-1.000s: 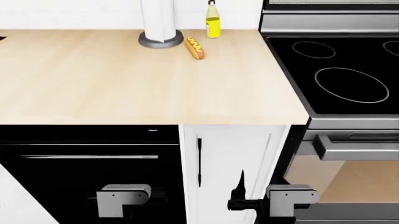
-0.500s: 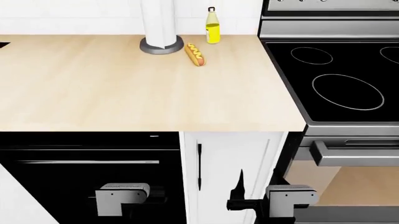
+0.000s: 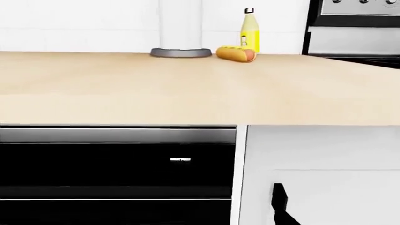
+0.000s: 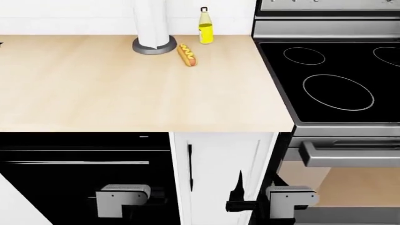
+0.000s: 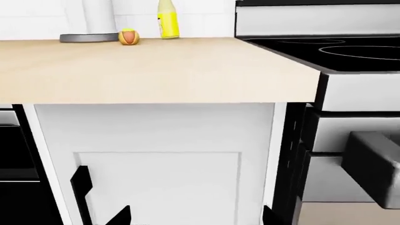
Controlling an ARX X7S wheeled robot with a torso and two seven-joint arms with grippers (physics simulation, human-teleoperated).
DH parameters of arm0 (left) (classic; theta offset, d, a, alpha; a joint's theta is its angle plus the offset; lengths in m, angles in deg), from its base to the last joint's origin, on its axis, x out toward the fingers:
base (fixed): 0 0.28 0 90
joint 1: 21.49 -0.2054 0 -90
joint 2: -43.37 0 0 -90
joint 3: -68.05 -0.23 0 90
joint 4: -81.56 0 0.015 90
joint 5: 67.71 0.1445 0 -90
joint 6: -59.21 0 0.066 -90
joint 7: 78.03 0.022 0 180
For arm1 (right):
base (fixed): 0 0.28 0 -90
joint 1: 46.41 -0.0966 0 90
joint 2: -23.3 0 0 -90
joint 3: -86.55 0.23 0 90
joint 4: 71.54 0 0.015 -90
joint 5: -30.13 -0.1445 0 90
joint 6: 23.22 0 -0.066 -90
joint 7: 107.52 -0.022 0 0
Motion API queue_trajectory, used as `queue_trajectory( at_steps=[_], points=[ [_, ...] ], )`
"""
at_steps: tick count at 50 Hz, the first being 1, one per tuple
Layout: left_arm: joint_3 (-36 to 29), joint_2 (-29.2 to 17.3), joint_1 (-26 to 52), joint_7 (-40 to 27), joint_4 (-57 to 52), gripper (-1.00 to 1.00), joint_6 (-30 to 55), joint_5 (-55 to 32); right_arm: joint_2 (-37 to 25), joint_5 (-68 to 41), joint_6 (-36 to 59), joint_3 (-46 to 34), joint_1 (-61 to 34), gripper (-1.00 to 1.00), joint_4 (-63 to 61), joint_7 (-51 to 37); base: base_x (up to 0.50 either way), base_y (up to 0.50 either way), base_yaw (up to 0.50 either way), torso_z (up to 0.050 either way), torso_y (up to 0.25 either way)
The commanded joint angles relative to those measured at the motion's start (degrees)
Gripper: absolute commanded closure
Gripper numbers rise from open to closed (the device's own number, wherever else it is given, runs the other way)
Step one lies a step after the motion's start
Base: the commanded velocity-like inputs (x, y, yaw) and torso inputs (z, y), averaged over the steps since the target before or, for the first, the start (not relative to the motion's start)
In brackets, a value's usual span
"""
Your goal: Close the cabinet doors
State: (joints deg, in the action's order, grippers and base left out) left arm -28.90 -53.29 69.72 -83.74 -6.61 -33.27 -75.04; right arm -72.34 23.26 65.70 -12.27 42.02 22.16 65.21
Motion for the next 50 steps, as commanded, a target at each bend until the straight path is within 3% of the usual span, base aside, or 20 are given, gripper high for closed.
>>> queue_trajectory(
  at_steps=[1, 11, 18, 25, 32, 37, 46, 47, 50],
  points=[
    [-1.22, -0.45, -0.11, -0.89, 0.35, -1.00, -1.47, 0.65, -0.61, -1.82, -0.17, -0.21, -0.22, -1.00, 0.60, -0.20, 0.00, -0.50, 0.00, 0.000, 0.000],
    [-1.53, -0.80, 0.01, -1.65, 0.33, -1.00, -1.75, 0.32, -1.10, -2.23, -0.36, -0.40, -0.36, -1.00, 0.93, -1.10, 0.00, -0.50, 0.00, 0.000, 0.000],
    [-2.16, -1.69, -0.67, -1.75, -3.91, -1.00, 2.00, -0.51, -2.07, -1.63, 3.89, -0.02, -0.67, -1.00, -2.37, -3.58, 0.00, 0.00, 0.00, 0.000, 0.000],
    [-1.34, -5.34, -0.01, -3.74, -21.70, -1.00, 18.52, -2.65, -6.52, -0.36, 18.00, 1.49, 0.14, -1.00, -22.26, -7.63, 0.00, 0.00, 0.00, 0.000, 0.000],
    [2.46, -8.10, 2.80, -8.30, -35.52, -1.00, 21.26, 0.37, -10.53, 0.44, 29.34, 2.03, -1.51, -1.00, -37.62, -8.38, 0.00, 0.00, 0.00, 0.000, 0.000],
    [6.02, -10.20, 8.24, -7.03, -46.99, -1.00, 33.32, -6.12, -11.93, -1.81, 39.75, 5.09, -6.56, -1.00, -48.12, -8.99, 0.00, 0.00, 0.00, 0.000, 0.000],
    [11.07, -14.25, 20.65, -8.77, -61.47, -1.00, 44.53, -11.49, -13.75, -7.36, 57.48, 11.38, -20.00, -1.00, -63.64, -11.11, 0.00, 0.00, 0.00, 0.000, 0.000],
    [11.23, -16.18, 21.64, -11.02, -61.79, -1.00, 44.09, -14.09, -15.74, -11.09, 57.29, 11.88, -21.14, -1.00, -63.67, -14.40, 0.00, 0.00, 0.00, 0.000, 0.000],
    [6.99, -30.39, 25.68, -26.78, -61.81, -1.00, 38.83, -27.52, -30.19, -32.82, 52.45, 9.81, -24.98, -1.00, -63.67, -34.64, 0.00, 0.00, 0.00, 0.000, 0.000]
  ],
)
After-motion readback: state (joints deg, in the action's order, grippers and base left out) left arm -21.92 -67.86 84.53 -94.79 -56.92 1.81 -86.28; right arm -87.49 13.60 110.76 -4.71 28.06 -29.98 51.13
